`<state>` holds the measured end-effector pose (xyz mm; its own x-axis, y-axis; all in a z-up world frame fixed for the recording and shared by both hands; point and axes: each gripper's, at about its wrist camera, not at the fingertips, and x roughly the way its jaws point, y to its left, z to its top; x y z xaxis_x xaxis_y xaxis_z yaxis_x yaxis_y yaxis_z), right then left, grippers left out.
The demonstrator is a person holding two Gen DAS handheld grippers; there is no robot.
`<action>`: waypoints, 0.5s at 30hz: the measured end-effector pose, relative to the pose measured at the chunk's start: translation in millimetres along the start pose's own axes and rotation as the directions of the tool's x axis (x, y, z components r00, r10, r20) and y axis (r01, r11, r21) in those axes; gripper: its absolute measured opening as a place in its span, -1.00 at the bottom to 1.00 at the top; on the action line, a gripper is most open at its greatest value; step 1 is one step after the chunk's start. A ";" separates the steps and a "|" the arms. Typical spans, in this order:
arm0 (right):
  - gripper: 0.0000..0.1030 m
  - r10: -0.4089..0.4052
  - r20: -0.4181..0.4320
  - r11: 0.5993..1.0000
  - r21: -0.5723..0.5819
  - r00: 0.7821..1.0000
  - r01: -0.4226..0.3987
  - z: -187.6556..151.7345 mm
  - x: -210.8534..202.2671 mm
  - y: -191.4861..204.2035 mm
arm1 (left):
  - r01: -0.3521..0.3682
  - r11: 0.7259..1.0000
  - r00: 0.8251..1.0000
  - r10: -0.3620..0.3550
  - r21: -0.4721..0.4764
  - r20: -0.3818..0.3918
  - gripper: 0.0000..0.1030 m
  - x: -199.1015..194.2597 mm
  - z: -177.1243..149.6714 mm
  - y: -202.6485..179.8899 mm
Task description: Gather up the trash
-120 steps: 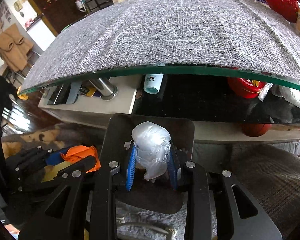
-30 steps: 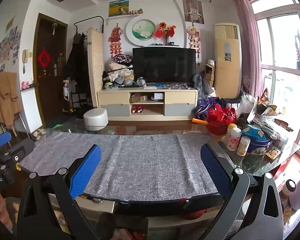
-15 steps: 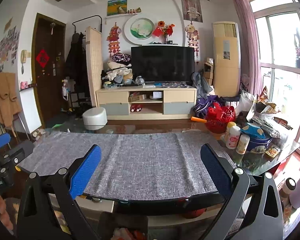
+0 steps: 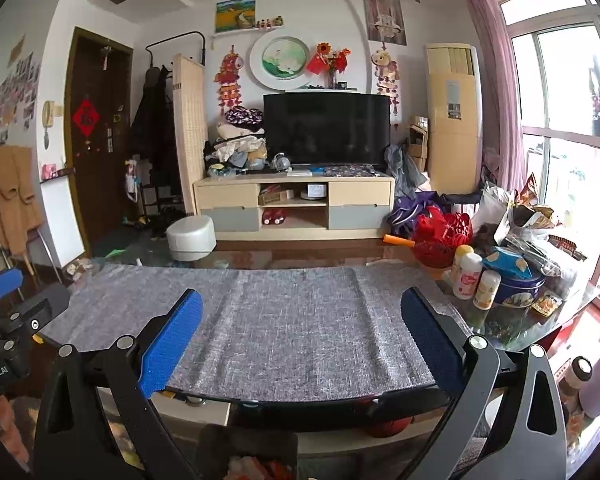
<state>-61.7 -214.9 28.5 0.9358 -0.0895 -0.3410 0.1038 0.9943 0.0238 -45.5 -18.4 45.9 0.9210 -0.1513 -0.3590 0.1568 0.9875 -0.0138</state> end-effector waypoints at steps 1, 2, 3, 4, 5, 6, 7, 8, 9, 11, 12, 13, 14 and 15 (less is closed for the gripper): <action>0.94 0.000 -0.001 1.000 0.000 1.000 0.000 1.3 0.6 0.6 | 0.000 1.000 1.000 0.000 0.000 0.000 0.84 0.1 0.3 0.2; 0.94 0.001 -0.003 1.000 0.000 1.000 -0.001 1.9 0.9 1.0 | 0.000 1.000 1.000 0.000 0.000 0.000 0.84 0.1 0.4 0.3; 0.94 0.003 -0.005 1.000 0.001 1.000 -0.003 2.7 1.2 0.9 | -0.001 1.000 1.000 0.001 0.000 0.000 0.84 0.2 0.3 0.3; 0.94 0.005 -0.005 1.000 0.002 1.000 -0.005 3.2 1.8 -0.1 | -0.001 1.000 1.000 0.001 0.000 0.000 0.84 0.2 -0.1 0.0; 0.94 0.006 -0.004 1.000 0.002 1.000 -0.006 3.6 1.3 0.0 | -0.001 1.000 1.000 0.001 0.000 0.000 0.84 0.2 -0.4 -0.2; 0.94 0.007 -0.003 1.000 0.001 1.000 -0.007 4.0 0.9 0.2 | 0.000 1.000 1.000 0.000 -0.001 0.000 0.84 0.1 -0.3 -0.1; 0.94 0.007 -0.002 1.000 0.001 1.000 -0.007 4.3 1.2 0.1 | 0.000 1.000 1.000 0.000 0.000 0.000 0.84 0.2 0.4 0.8; 0.94 0.007 -0.002 1.000 0.000 1.000 -0.007 4.7 1.7 0.1 | 0.001 1.000 1.000 -0.001 0.001 0.000 0.84 0.2 0.4 0.9; 0.94 0.007 -0.002 1.000 0.000 1.000 -0.007 4.8 1.9 0.0 | 0.000 1.000 1.000 0.000 0.001 0.000 0.84 0.1 0.2 0.6; 0.94 0.007 -0.003 1.000 0.000 1.000 -0.007 4.6 2.0 0.2 | 0.000 1.000 1.000 0.000 0.000 0.002 0.84 0.0 -0.2 0.2; 0.94 0.007 -0.004 1.000 0.001 1.000 -0.007 4.8 2.0 0.3 | 0.000 1.000 1.000 0.000 0.000 0.001 0.84 -0.2 0.3 1.0; 0.94 0.007 -0.005 1.000 0.000 1.000 -0.007 4.7 2.2 0.1 | 0.000 1.000 1.000 0.000 0.000 0.001 0.84 -0.2 -0.1 0.7; 0.94 0.007 -0.006 1.000 0.001 1.000 -0.007 4.5 2.1 0.0 | -0.002 1.000 1.000 0.002 0.001 0.001 0.84 -0.2 -0.4 0.5; 0.94 0.009 -0.007 1.000 0.002 1.000 -0.009 4.2 1.6 0.0 | -0.001 1.000 1.000 0.001 0.001 0.001 0.84 -0.1 0.2 1.1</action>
<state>-58.7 -215.3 31.8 0.9342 -0.0804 -0.3477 0.0963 0.9949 0.0286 -45.3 -17.3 46.1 0.9214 -0.1503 -0.3584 0.1561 0.9877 -0.0128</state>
